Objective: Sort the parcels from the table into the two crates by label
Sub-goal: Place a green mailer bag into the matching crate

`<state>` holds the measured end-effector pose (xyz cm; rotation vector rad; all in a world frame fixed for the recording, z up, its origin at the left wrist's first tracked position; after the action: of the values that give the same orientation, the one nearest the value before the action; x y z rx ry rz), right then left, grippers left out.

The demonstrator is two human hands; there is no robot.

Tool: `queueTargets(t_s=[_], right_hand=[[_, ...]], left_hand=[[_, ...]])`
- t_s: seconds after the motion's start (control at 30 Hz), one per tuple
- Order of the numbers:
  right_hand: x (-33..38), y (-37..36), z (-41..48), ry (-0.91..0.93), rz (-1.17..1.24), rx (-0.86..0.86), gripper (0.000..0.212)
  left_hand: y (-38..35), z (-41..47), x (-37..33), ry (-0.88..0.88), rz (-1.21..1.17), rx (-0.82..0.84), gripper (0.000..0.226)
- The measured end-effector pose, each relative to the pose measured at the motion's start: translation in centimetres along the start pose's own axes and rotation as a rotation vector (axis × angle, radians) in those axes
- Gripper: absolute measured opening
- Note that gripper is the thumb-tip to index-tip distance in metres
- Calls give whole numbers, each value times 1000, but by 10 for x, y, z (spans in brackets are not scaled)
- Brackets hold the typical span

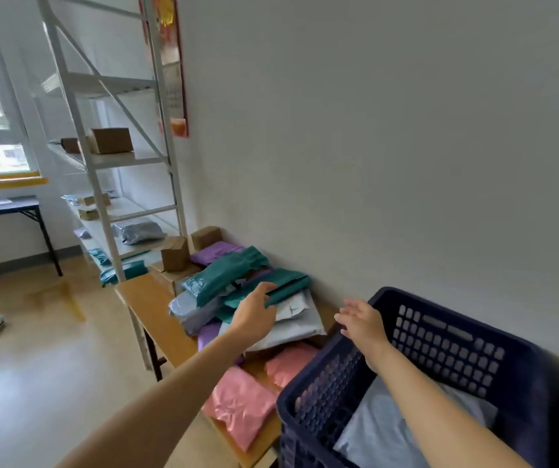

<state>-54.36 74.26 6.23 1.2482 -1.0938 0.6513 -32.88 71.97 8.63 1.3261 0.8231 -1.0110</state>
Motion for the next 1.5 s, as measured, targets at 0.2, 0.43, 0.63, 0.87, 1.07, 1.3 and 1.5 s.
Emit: queueTargets(t_s=[0.2, 0.43, 0.63, 0.87, 1.07, 1.3, 1.5], right_hand=[[25, -93, 9, 10, -5, 55, 38], [48, -184, 59, 41, -61, 135, 40], [58, -254, 133, 31, -86, 161, 40], [66, -323, 233, -51, -46, 163, 39], [58, -354, 287, -135, -54, 141, 40], [36, -384, 307, -218, -88, 97, 40], [29, -406, 318, -286, -172, -18, 38]], left_hand=[[87, 18, 63, 103, 15, -73, 49], [152, 59, 122, 223, -39, -143, 49], [189, 132, 165, 265, -30, -162, 51], [223, 248, 199, 293, 118, -124, 47], [229, 314, 225, 320, 181, -16, 46], [229, 374, 269, 353, 187, 114, 48], [224, 444, 305, 321, 196, 267, 31]])
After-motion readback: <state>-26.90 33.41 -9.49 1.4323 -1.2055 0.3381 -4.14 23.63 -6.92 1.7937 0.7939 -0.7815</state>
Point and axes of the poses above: each hand's wrist, its own z-axis towards the middle knuckle, its own y-axis out of the back of the hand, x = y × z, the point moved 2 cm from there along z, towards the middle knuckle, and after that the axes turned 14 degrees about -z, right-handed, at the moved point
